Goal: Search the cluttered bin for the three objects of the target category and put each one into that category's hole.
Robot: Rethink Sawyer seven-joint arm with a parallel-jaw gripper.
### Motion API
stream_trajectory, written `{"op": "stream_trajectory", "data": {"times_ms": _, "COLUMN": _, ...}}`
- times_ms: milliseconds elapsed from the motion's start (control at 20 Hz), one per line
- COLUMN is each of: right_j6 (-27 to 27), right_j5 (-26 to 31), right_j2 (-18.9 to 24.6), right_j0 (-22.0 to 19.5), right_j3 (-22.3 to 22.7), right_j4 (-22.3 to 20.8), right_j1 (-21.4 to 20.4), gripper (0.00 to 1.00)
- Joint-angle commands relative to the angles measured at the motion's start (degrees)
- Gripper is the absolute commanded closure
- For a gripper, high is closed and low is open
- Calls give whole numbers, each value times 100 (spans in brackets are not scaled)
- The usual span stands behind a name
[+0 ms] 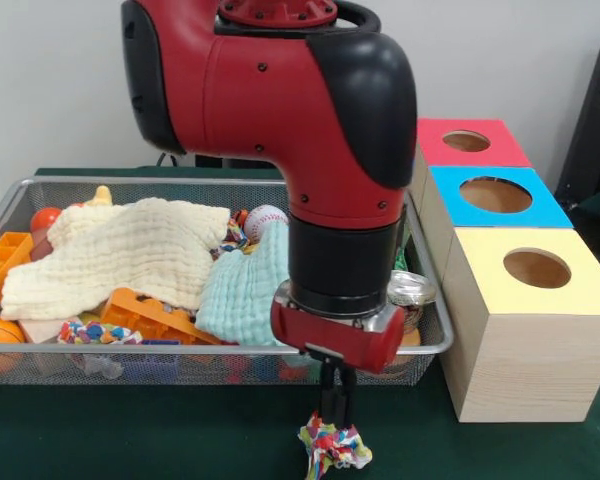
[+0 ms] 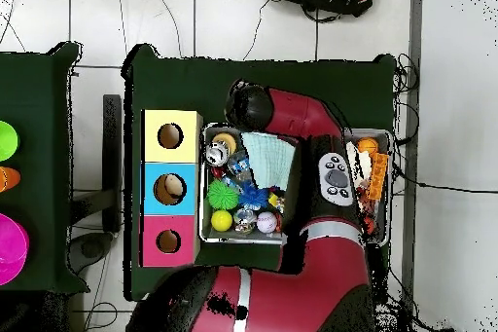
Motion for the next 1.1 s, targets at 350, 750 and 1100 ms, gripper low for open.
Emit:
{"op": "stream_trajectory", "data": {"times_ms": 350, "right_j6": -105, "right_j5": 85, "right_j2": 575, "right_j0": -230, "right_j3": 609, "right_j4": -204, "right_j1": -106, "gripper": 0}}
{"op": "stream_trajectory", "data": {"times_ms": 750, "right_j6": -67, "right_j5": 93, "right_j2": 562, "right_j0": -208, "right_j3": 620, "right_j4": -192, "right_j1": -117, "gripper": 0}}
{"op": "stream_trajectory", "data": {"times_ms": 1100, "right_j6": -40, "right_j5": 96, "right_j2": 577, "right_j0": -220, "right_j3": 660, "right_j4": -167, "right_j1": -128, "gripper": 0}}
